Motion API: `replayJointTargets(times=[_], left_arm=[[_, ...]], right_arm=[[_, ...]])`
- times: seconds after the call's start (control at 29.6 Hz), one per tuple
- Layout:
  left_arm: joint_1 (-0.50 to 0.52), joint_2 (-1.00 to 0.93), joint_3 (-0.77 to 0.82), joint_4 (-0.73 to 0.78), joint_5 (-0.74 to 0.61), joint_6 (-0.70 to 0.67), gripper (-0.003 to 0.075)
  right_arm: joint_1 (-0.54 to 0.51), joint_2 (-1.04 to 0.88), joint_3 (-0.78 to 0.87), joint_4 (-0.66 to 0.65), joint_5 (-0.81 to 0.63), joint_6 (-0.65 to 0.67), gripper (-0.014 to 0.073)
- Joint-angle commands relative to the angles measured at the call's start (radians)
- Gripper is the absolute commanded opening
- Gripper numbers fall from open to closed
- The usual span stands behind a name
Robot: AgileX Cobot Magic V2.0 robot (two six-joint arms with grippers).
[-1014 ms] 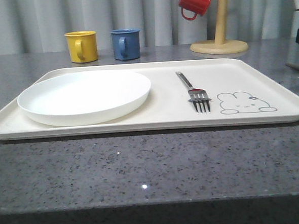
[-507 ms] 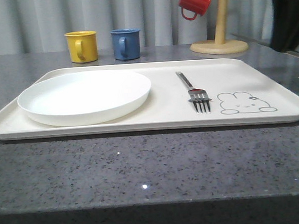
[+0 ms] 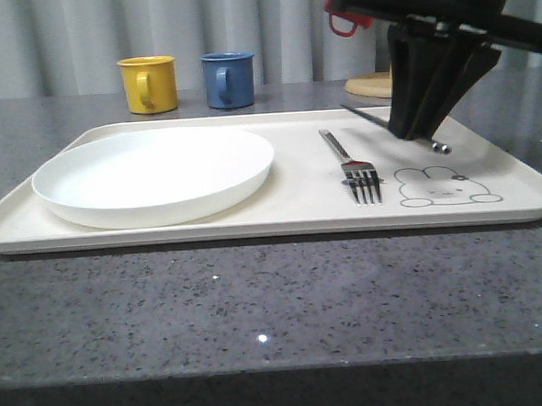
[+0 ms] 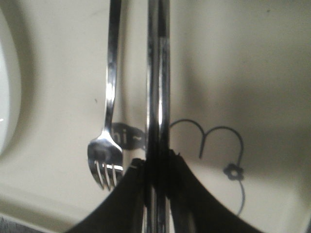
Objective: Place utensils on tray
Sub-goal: 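Lower the chopsticks onto the tray next to the fork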
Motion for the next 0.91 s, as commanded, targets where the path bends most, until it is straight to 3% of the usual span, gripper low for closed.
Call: replayJointTargets(times=[0.0,0.37,0.71,0.88], left_arm=[[-0.008,-0.004,-0.025,0.007,-0.059,-0.012,0.0335],[-0.008,-0.004,-0.025,0.007,-0.059,-0.012,0.0335],[-0.008,-0.004,-0.025,0.007,-0.059,-0.012,0.0335],[-0.008,-0.004,-0.025,0.007,-0.059,-0.012,0.0335]], right_arm=[[0.005,-0.011,-0.032,0.005,-0.051,0.051,0.0025],[0.005,0.023,-0.032,-0.035,-0.067,0.107,0.0041],[0.005,0.003,-0.032,-0.056,-0.052,0.101,0.0290],[0.005,-0.045,-0.032,-0.103,-0.046,0.081,0.0297]])
